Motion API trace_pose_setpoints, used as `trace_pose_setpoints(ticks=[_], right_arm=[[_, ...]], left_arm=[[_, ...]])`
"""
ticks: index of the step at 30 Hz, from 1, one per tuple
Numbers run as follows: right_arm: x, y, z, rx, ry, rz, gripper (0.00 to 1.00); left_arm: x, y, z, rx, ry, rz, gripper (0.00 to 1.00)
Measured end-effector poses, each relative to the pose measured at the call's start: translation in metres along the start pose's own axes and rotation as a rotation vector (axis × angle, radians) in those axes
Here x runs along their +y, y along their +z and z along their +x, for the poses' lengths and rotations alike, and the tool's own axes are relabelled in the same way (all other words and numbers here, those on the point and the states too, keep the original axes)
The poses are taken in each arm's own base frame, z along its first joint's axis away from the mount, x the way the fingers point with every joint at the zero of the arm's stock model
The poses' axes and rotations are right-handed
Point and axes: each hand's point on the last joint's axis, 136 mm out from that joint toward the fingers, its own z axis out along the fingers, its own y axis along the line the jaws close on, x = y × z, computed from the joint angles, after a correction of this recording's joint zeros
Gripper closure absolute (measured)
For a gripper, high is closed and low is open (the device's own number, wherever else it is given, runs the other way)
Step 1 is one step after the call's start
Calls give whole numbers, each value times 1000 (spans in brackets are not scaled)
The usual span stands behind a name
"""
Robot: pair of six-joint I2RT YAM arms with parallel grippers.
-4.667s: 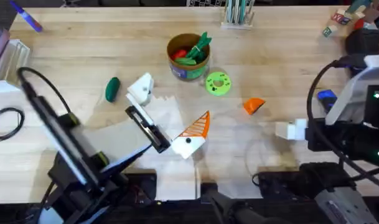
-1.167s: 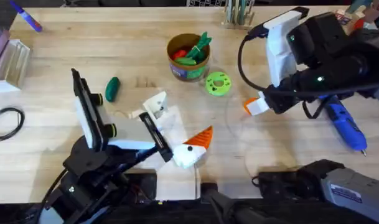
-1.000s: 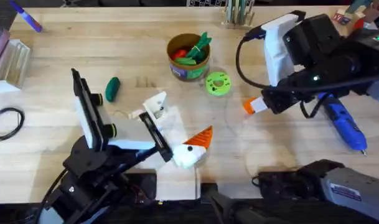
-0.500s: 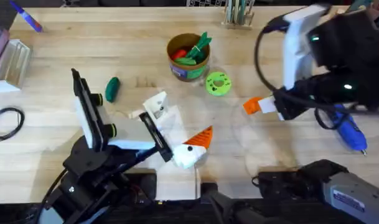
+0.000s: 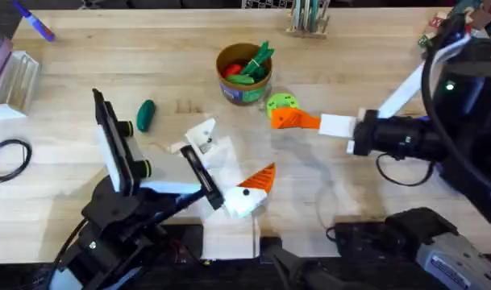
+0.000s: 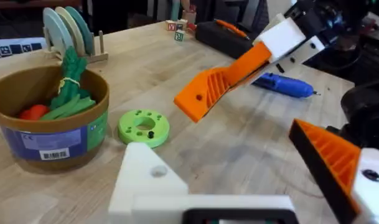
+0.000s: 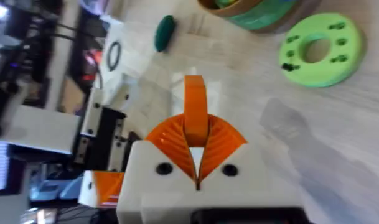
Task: Pick up the gripper from the table and insert it into the empty holder that is missing its gripper. Then pick up a screw, insert it into the mounting hole, and use the screwdriver to tighten it. Finally, clean up the table by picking up the vegetable and placing it into the bucket.
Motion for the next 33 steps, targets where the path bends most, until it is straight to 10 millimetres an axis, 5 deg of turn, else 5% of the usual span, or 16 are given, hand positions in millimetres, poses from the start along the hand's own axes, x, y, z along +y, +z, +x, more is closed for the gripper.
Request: trace_pose_setpoints(ticks=[8, 15, 33], right_arm=[[36, 23, 7, 215, 292, -350, 992], [44, 44, 24, 393, 391, -474, 992], [52, 60, 24, 484, 494, -533, 992]], left_arm=[[-5, 0, 1, 4, 0, 27, 15], [-9, 0, 1, 7, 1, 55, 14], [-10, 0, 1, 9, 0, 60, 14]])
